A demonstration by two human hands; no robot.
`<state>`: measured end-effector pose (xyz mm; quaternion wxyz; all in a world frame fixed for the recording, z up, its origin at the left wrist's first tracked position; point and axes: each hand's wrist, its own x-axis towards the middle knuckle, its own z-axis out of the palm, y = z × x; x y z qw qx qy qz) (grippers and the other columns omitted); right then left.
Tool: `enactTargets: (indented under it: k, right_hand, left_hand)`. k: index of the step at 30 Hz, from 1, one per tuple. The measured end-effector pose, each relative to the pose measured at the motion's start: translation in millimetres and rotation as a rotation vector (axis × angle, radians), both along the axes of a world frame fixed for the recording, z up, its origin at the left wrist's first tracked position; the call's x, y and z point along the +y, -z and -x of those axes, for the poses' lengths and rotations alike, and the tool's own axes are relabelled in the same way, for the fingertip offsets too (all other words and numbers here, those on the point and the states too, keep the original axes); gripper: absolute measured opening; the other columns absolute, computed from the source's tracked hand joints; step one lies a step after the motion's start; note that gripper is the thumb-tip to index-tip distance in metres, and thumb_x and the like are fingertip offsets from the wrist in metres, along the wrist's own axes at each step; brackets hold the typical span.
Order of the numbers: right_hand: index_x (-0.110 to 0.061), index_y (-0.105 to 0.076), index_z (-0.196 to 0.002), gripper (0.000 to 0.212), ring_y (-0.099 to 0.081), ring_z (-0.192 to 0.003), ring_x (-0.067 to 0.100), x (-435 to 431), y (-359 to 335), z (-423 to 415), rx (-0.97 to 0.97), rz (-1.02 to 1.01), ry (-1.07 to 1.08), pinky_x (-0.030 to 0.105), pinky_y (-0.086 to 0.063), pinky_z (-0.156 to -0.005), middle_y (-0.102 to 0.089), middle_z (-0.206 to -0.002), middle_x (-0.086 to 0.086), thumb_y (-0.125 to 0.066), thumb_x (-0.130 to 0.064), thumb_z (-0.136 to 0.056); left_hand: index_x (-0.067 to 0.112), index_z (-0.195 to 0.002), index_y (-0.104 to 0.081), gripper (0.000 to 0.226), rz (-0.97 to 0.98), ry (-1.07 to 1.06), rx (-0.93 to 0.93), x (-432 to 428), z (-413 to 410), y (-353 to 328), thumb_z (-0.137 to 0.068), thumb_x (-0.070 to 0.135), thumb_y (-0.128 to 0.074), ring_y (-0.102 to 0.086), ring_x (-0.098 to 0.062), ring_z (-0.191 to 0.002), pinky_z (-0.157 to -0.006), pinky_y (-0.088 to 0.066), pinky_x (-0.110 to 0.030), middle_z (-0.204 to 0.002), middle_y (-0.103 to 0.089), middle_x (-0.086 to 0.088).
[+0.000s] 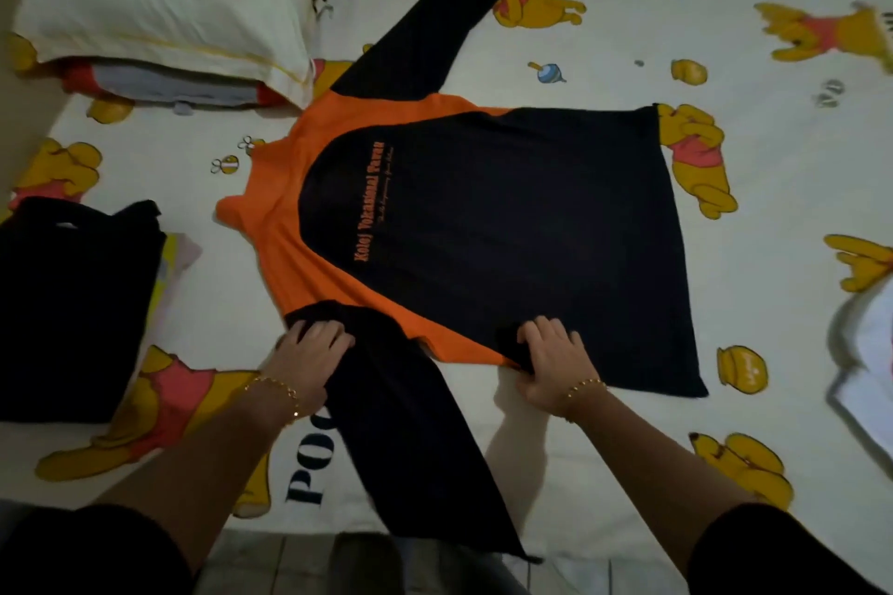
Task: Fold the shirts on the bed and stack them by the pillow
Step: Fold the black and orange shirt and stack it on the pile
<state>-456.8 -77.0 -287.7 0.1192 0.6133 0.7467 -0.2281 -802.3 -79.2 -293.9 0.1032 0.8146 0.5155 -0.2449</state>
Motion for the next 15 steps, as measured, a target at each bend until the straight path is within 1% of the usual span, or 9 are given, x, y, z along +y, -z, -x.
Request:
enactTargets:
  k: [1, 2, 3, 4, 6, 8, 10, 12, 15]
  right_hand:
    - [-0.026, -0.041, -0.115, 0.045, -0.04, -0.106, 0.017, -3.3, 4.1, -7.3, -0.036, -0.014, -0.021, 0.035, -0.036, -0.093, -0.041, -0.113, -0.005, -0.058, -0.033, -0.074]
    - [-0.025, -0.04, -0.118, 0.045, -0.04, -0.107, 0.018, -4.9, 8.4, -14.4, -0.076, -0.039, -0.041, 0.035, -0.036, -0.094, -0.041, -0.115, -0.004, -0.057, -0.035, -0.077]
    - [-0.024, -0.04, -0.12, 0.044, -0.04, -0.108, 0.019, -5.3, 11.4, -20.7, -0.108, -0.064, -0.05, 0.035, -0.036, -0.093, -0.041, -0.117, -0.003, -0.056, -0.038, -0.081]
    - [-0.022, -0.04, -0.121, 0.042, -0.041, -0.109, 0.02, -8.1, 16.0, -26.4, -0.125, -0.082, -0.046, 0.036, -0.036, -0.093, -0.042, -0.118, -0.001, -0.053, -0.039, -0.085]
    - [-0.019, -0.041, -0.122, 0.035, -0.042, -0.11, 0.022, -6.6, 19.9, -31.7, -0.15, -0.119, -0.045, 0.036, -0.037, -0.092, -0.044, -0.119, 0.001, -0.048, -0.034, -0.09]
    - [-0.017, -0.043, -0.12, 0.029, -0.044, -0.109, 0.024, -7.2, 24.4, -36.1, -0.185, -0.166, -0.017, 0.036, -0.038, -0.09, -0.047, -0.119, 0.003, -0.044, -0.022, -0.091]
    - [-0.017, -0.045, -0.116, 0.026, -0.045, -0.107, 0.024, -6.8, 27.8, -40.5, -0.204, -0.184, 0.051, 0.037, -0.039, -0.089, -0.048, -0.116, 0.003, -0.046, -0.02, -0.091]
    - [-0.018, -0.045, -0.115, 0.025, -0.045, -0.107, 0.024, -7.8, 30.7, -45.6, -0.225, -0.184, 0.089, 0.037, -0.039, -0.089, -0.048, -0.115, 0.003, -0.049, -0.02, -0.091]
    - [-0.017, -0.044, -0.116, 0.026, -0.043, -0.109, 0.025, -10.7, 32.3, -54.2, -0.253, -0.175, 0.104, 0.038, -0.038, -0.092, -0.046, -0.116, 0.005, -0.043, -0.01, -0.091]
  left_hand:
    - [0.019, -0.135, -0.04, 0.073, -0.042, 0.04, 0.011, -2.5, -1.8, 1.6, -0.067, 0.02, -0.068, -0.04, -0.023, -0.126, -0.108, -0.03, -0.038, -0.134, -0.04, -0.003]
    - [0.017, -0.125, -0.053, 0.07, -0.064, 0.058, 0.017, -2.3, -3.8, 2.7, -0.058, 0.019, -0.075, -0.051, -0.023, -0.114, -0.099, -0.04, -0.039, -0.124, -0.051, -0.003]
    - [0.016, -0.109, -0.064, 0.063, -0.096, 0.074, -0.002, -1.3, -5.4, 3.4, -0.048, 0.016, -0.08, -0.06, -0.022, -0.098, -0.086, -0.049, -0.038, -0.109, -0.06, -0.002]
    - [0.017, -0.093, -0.068, 0.054, -0.121, 0.087, -0.029, -1.9, -5.3, 7.7, -0.041, 0.011, -0.083, -0.063, -0.022, -0.083, -0.073, -0.052, -0.036, -0.095, -0.064, -0.002]
    - [0.019, -0.078, -0.063, 0.044, -0.139, 0.07, -0.086, 1.8, -0.7, 9.2, -0.043, 0.002, -0.082, -0.061, -0.021, -0.07, -0.064, -0.05, -0.034, -0.081, -0.06, 0.001]
    - [0.02, -0.082, -0.058, 0.042, -0.07, -0.001, -0.18, 4.5, -4.8, 3.4, -0.054, -0.009, -0.071, -0.059, -0.022, -0.073, -0.065, -0.042, -0.032, -0.081, -0.056, 0.001]
    - [0.016, -0.094, -0.055, 0.044, -0.051, -0.179, -0.306, 4.1, -6.5, -1.9, -0.065, -0.017, -0.053, -0.055, -0.022, -0.081, -0.066, -0.035, -0.029, -0.087, -0.055, -0.001]
    - [0.016, -0.106, -0.048, 0.046, 0.003, -0.33, -0.326, -1.2, -4.4, -4.2, -0.074, -0.016, -0.044, -0.05, -0.02, -0.081, -0.066, -0.035, -0.028, -0.092, -0.05, -0.002]
    - [0.014, -0.115, -0.046, 0.043, 0.034, -0.364, -0.307, -14.3, 9.4, 2.4, -0.079, -0.009, -0.041, -0.052, -0.027, -0.082, -0.066, -0.038, -0.031, -0.091, -0.049, -0.006]
